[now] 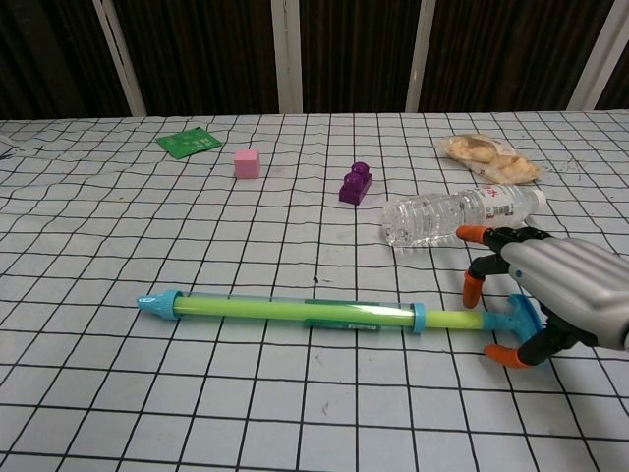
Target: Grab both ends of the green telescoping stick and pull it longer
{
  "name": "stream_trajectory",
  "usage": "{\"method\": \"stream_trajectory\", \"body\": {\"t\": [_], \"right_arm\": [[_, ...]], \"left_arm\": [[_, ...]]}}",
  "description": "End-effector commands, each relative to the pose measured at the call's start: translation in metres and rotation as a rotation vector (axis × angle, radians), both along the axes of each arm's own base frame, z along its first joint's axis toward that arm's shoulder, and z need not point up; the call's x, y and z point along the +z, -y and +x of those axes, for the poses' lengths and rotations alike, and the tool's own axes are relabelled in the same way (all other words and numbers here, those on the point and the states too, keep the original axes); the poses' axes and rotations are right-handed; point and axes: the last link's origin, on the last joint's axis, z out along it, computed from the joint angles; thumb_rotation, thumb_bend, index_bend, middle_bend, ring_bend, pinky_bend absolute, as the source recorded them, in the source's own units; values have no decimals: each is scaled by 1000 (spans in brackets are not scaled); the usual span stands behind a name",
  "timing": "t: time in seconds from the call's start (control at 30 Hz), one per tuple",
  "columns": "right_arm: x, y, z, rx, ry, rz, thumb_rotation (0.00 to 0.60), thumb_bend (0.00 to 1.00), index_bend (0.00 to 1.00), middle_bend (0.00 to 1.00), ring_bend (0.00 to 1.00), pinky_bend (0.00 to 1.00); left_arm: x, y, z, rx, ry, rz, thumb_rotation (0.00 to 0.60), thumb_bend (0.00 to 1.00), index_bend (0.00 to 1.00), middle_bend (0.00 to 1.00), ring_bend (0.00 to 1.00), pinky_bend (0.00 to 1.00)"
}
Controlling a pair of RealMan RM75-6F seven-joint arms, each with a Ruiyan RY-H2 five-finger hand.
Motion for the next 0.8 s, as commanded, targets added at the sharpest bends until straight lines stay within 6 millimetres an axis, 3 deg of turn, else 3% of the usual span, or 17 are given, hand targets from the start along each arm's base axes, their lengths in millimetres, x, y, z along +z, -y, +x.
{"method": "stream_trajectory", "body": {"t": [0.03,0.53,0.8], "right_arm": [[-2,1,1,-5,-1,3,600,264,462,84,0,0],[-7,8,2,-34,1,5,600,363,502,102,0,0],[-5,8,2,-35,-2,-1,600,385,633,168,0,0]], "left_arm": [[0,0,0,2,0,0,600,85,0,0,0,0],[0,0,0,4,2,2,600,85,0,0,0,0],[0,0,0,4,-1,2,600,85,0,0,0,0]]}}
